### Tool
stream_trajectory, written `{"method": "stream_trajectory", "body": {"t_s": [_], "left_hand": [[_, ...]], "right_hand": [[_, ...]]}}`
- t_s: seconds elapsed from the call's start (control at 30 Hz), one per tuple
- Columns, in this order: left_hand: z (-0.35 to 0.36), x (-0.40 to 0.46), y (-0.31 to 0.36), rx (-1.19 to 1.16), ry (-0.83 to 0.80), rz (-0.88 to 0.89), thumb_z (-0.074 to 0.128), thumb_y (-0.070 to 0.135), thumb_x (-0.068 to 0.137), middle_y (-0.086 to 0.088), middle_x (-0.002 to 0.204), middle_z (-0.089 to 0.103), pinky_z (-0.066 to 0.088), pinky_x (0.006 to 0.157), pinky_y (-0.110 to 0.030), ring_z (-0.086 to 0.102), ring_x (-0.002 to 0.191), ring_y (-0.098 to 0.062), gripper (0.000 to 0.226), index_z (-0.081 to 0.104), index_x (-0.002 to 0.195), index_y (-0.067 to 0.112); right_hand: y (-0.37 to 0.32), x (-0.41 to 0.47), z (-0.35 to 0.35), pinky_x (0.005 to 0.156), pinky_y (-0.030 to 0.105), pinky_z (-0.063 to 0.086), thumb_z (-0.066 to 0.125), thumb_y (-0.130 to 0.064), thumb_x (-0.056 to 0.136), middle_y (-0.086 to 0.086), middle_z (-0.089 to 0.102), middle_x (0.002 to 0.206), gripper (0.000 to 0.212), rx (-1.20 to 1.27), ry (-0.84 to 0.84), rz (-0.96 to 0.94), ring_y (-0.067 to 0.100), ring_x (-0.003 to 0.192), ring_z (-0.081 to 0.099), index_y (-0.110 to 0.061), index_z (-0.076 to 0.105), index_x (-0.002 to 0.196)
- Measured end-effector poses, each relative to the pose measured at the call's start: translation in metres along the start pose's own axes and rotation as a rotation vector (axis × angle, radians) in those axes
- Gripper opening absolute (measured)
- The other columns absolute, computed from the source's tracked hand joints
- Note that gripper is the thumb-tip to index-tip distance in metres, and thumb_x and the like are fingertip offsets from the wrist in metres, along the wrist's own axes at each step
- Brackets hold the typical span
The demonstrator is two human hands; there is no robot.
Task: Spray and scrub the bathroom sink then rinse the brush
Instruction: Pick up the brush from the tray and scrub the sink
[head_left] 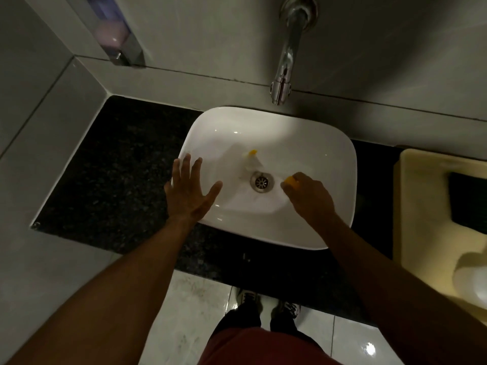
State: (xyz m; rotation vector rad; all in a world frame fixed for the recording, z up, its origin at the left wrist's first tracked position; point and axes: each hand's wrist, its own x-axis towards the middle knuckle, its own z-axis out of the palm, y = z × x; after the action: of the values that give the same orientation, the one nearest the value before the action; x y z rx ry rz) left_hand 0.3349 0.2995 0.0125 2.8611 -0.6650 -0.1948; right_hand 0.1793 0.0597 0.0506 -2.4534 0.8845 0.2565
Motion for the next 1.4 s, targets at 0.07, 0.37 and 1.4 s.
{"method": "stream_trajectory", "body": {"t_s": [0.07, 0.37, 1.4], "left_hand": [[0.0, 0.001, 0.0, -0.007, 0.003, -0.007, 0.027, 0.079, 0.083, 0.001, 0.166, 0.007, 0.026, 0.112, -0.064, 0.002, 0.154, -0.026, 0.088, 0.017, 0.155, 0.028], [-0.003, -0.003, 0.0, -0.062, 0.027, 0.0, 0.024, 0.077, 0.084, 0.002, 0.166, 0.009, 0.03, 0.111, -0.062, 0.005, 0.154, -0.027, 0.091, 0.001, 0.157, 0.029], [-0.006, -0.018, -0.007, -0.084, 0.05, -0.026, 0.02, 0.072, 0.09, -0.001, 0.166, 0.015, 0.027, 0.111, -0.059, 0.008, 0.154, -0.026, 0.083, 0.008, 0.158, 0.028]], "right_hand": [[-0.01, -0.003, 0.002, 0.067, 0.035, 0.043, 0.05, -0.048, 0.092, 0.008, 0.065, 0.095, 0.029, 0.025, 0.023, -0.041, 0.032, 0.083, 0.062, -0.03, 0.053, 0.114], [-0.009, -0.016, 0.006, 0.055, 0.032, 0.042, 0.038, -0.038, 0.102, 0.012, 0.067, 0.093, 0.037, -0.312, 0.013, -0.177, 0.029, 0.069, 0.062, -0.021, 0.038, 0.135], [0.025, -0.049, -0.02, 0.063, 0.034, 0.044, 0.039, -0.035, 0.1, -0.002, 0.042, 0.07, 0.02, -0.437, -0.294, -0.142, 0.028, 0.074, 0.055, -0.017, 0.049, 0.098]]}}
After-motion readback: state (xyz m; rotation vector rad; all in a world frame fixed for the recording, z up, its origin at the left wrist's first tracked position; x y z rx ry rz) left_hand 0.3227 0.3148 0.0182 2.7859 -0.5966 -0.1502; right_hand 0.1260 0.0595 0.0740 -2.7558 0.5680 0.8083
